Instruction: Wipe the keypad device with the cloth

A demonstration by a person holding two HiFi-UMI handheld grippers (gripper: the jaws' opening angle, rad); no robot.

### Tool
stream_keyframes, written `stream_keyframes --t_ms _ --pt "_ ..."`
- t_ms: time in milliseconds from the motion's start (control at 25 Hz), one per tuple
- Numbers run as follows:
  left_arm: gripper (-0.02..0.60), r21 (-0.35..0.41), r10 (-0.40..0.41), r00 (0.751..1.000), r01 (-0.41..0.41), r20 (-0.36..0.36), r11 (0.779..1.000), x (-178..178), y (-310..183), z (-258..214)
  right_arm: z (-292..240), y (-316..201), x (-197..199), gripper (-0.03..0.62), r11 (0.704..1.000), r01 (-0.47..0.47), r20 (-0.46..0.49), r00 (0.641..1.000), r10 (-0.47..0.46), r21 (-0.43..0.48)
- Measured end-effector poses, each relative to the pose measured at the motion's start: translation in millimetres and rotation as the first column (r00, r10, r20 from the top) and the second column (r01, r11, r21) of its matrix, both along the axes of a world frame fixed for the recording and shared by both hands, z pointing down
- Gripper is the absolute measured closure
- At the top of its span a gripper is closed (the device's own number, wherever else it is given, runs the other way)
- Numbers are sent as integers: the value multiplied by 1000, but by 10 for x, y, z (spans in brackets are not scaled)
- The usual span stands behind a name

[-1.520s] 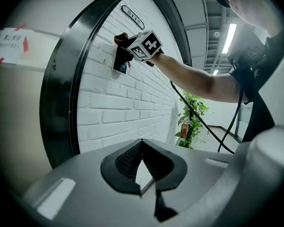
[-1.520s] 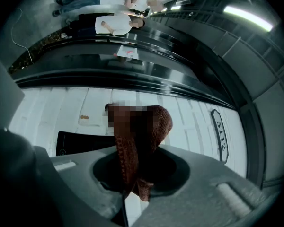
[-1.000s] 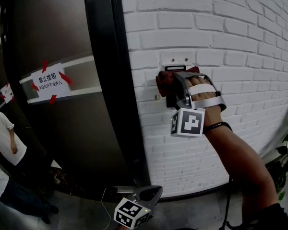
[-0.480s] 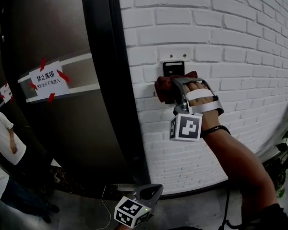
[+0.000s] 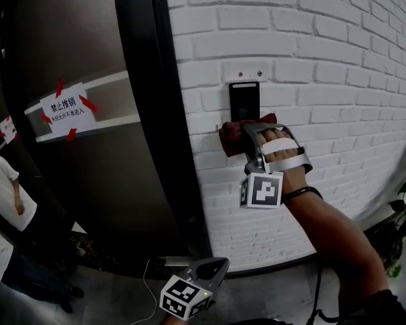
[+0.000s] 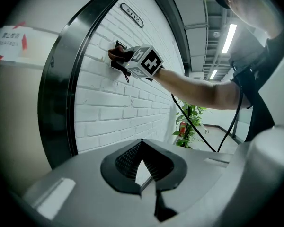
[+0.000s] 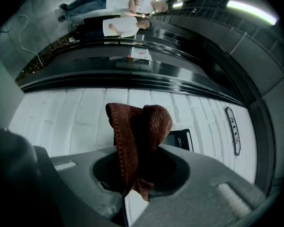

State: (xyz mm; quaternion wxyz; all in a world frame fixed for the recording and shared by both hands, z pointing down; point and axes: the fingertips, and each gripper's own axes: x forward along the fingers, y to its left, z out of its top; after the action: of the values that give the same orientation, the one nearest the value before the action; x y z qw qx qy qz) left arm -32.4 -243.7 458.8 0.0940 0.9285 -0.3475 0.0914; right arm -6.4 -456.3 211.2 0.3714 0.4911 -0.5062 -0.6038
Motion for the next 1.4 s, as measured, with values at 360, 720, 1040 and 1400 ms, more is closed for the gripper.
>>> stream_keyframes --t_ms 360,720,1040,1400 --pt "565 -5 -9 1000 9 5 1000 -49 40 28 220 3 22 540 1000 -4 -6 1000 4 -19" --pt "565 -17 -8 1000 8 -1 1000 -59 62 46 333 20 1 540 999 8 4 1000 -8 -45" --pt "566 -17 -19 1000 19 -7 1000 -100 67 43 388 24 18 540 998 -1 -4 1000 1 -63" --pt "566 -12 -24 1000 24 -11 1000 -129 107 42 446 27 -6 540 996 -1 6 1000 2 -89"
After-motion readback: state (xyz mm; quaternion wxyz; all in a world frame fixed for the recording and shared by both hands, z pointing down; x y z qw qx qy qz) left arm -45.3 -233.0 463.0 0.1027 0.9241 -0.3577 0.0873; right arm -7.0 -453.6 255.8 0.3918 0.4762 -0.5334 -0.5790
